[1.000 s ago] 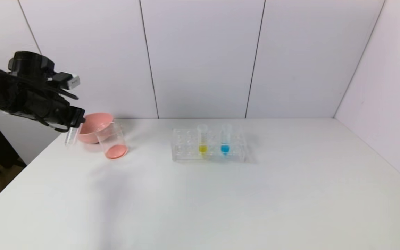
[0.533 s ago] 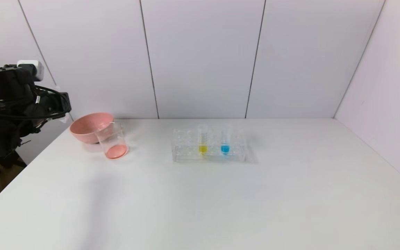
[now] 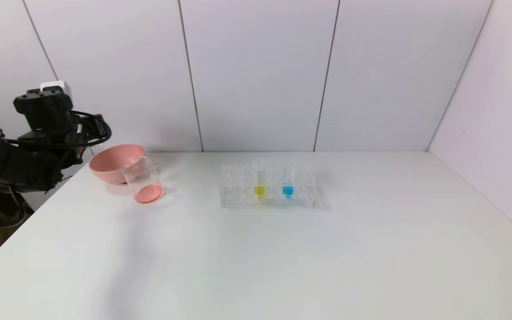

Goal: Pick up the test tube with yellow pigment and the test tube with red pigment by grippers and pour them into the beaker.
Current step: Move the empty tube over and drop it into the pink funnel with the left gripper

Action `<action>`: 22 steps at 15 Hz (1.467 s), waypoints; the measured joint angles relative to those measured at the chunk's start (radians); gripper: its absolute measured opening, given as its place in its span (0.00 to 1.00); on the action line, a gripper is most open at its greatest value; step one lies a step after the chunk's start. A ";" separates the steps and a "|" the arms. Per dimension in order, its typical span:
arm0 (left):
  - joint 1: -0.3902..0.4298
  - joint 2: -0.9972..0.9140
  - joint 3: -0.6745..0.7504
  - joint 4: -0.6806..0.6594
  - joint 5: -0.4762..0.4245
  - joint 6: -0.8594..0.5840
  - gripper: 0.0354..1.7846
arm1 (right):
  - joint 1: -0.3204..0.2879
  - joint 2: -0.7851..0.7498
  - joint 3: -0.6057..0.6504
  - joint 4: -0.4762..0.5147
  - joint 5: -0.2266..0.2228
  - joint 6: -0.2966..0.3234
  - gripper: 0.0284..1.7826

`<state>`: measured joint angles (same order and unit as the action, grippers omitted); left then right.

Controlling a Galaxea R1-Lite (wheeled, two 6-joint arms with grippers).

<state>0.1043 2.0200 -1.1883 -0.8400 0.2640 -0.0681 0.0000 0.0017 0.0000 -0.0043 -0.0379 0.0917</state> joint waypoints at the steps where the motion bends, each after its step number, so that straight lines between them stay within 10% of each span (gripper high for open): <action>1: -0.011 0.017 -0.015 0.005 -0.003 -0.002 0.22 | 0.000 0.000 0.000 0.000 0.000 0.000 0.96; 10: -0.046 0.138 -0.084 -0.010 -0.018 -0.010 0.27 | 0.000 0.000 0.000 0.000 0.000 0.000 0.96; 18: -0.049 0.139 -0.073 -0.026 -0.017 -0.001 0.87 | 0.000 0.000 0.000 0.000 0.000 0.000 0.96; 22: -0.057 0.070 -0.007 -0.021 -0.052 0.003 0.99 | 0.000 0.000 0.000 0.000 0.000 0.000 0.96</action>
<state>0.0474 2.0902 -1.1949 -0.8611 0.2117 -0.0653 0.0000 0.0017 0.0000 -0.0038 -0.0383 0.0917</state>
